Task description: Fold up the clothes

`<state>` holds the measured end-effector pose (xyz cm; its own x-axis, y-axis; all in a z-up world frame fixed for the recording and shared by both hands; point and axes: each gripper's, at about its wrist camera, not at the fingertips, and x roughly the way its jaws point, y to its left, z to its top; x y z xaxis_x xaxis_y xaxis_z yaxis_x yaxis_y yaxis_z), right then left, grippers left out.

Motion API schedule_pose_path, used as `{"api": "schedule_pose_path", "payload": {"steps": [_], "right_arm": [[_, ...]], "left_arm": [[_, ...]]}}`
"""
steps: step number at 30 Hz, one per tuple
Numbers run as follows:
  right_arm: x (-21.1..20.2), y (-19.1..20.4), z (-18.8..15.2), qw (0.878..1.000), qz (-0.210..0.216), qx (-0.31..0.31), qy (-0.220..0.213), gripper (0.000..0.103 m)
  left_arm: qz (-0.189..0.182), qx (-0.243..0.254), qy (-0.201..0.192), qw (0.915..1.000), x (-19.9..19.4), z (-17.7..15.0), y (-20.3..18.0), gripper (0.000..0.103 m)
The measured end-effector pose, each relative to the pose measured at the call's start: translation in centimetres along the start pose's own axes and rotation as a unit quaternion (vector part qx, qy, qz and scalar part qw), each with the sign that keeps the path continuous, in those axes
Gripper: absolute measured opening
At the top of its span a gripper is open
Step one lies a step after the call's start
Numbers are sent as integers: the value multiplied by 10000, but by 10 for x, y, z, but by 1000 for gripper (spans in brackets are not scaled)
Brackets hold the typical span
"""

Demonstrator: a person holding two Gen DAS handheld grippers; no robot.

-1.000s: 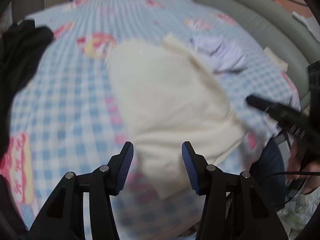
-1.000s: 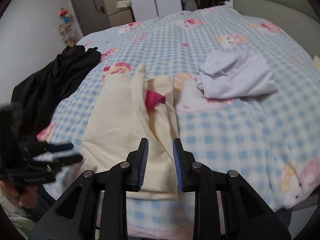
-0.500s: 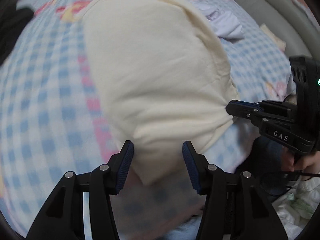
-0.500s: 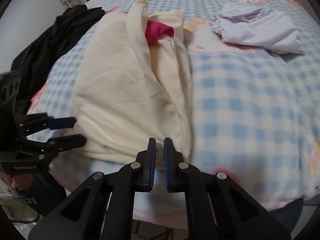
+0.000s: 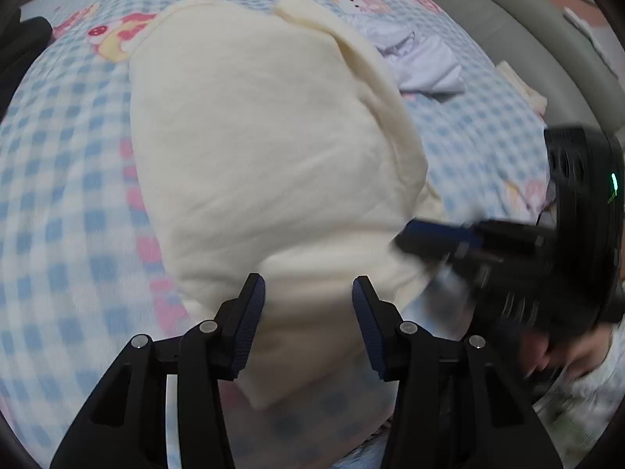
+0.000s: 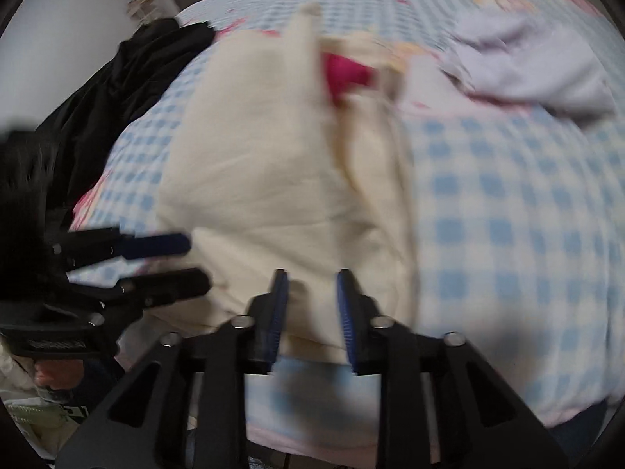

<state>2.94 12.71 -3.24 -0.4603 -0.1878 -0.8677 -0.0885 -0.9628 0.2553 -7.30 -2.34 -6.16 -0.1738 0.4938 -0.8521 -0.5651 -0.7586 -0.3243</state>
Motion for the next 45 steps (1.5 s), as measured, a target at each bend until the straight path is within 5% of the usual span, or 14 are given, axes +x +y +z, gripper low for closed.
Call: {"api": "schedule_pose_path", "payload": {"steps": [2,5,13,18,19,21,26,30,36,38,42,45], "right_arm": [[-6,-10,-5,9999,-61,111,-22,4],[-15,-13,-1,9998,133,141,33,11],[-50,19,93,9952,456,-455,-742,55],[1,24,134,9978,369,-379,-404,50],[10,20,137,9979,308,-407,-391,28],[23,10,139,9982,300,-337,-406,13],[17,-11,137,9963,547,32,-656,4],[8,-39,126,9952,108,452,-865,2],[4,-70,119,9911,598,981,-671,6],[-3,-61,130,9896,846,874,-773,15],[7,-36,160,9889,1164,580,-714,51],[38,-22,171,9915,1169,457,-346,47]], "left_arm": [[69,163,22,9998,-6,-6,-4,49],[-329,-144,-206,9991,-24,6,7,48],[-278,-690,-932,9929,-47,70,49,50],[-262,-759,-900,9927,-29,93,57,50],[-271,-802,-849,9928,-23,96,59,50],[-307,-861,-695,9934,-7,101,60,50],[-707,-1316,-455,9877,26,97,75,55],[-769,-1272,-461,9878,24,101,75,56],[-496,-968,-685,9917,4,113,66,56],[-501,-979,-827,9905,-5,115,67,56],[-456,-1131,-845,9889,-10,111,78,56],[-402,-1215,-797,9886,-10,107,86,56]]}}
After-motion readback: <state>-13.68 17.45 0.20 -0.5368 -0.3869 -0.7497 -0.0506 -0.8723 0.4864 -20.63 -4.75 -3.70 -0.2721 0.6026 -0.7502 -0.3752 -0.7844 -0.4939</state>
